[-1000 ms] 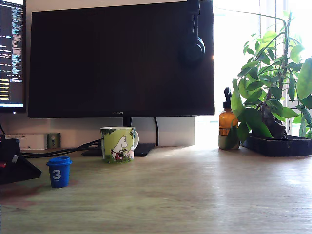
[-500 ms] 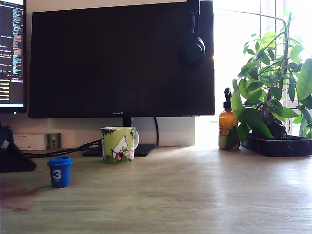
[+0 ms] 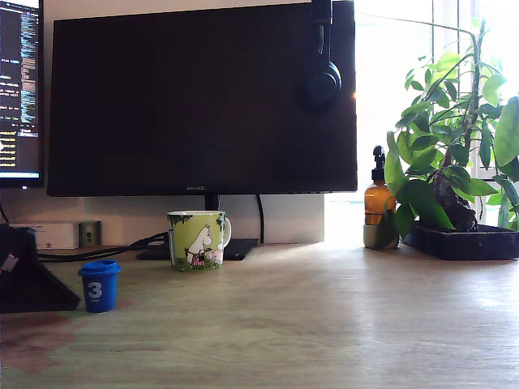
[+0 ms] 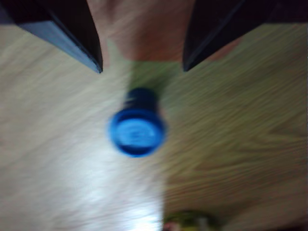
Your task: Pick up the coffee capsules from the table one by one and drop them inside the nearest coffee cup
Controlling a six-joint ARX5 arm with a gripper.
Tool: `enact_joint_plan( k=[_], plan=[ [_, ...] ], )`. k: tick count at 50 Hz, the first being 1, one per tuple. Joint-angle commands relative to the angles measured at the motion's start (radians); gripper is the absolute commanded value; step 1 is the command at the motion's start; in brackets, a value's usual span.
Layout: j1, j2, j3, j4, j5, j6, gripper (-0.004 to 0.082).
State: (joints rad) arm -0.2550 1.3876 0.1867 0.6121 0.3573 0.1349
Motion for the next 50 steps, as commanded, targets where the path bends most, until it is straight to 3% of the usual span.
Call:
enact_joint_plan(
  k=[1,9,10,15,16,35,50],
  plan=[
    [-0.008,-0.001,0.002,0.018,0.002,0.005,0.049],
    [-0.023,0.013,0.002,0.071,-0.02,0.005,0.0537],
    [-0.023,0.016,0.002,0.078,-0.022,0.037,0.0537],
    [-0.024,0.041,0.003,0.119,-0.021,0.037,0.0537],
    [-0.026,0.047,0.003,0.127,-0.021,0.022,0.0537],
    [-0.028,0.168,0.006,0.28,-0.01,0.011,0.0536],
    [-0.028,0.241,0.069,0.301,-0.006,0.004,0.0536]
  ],
)
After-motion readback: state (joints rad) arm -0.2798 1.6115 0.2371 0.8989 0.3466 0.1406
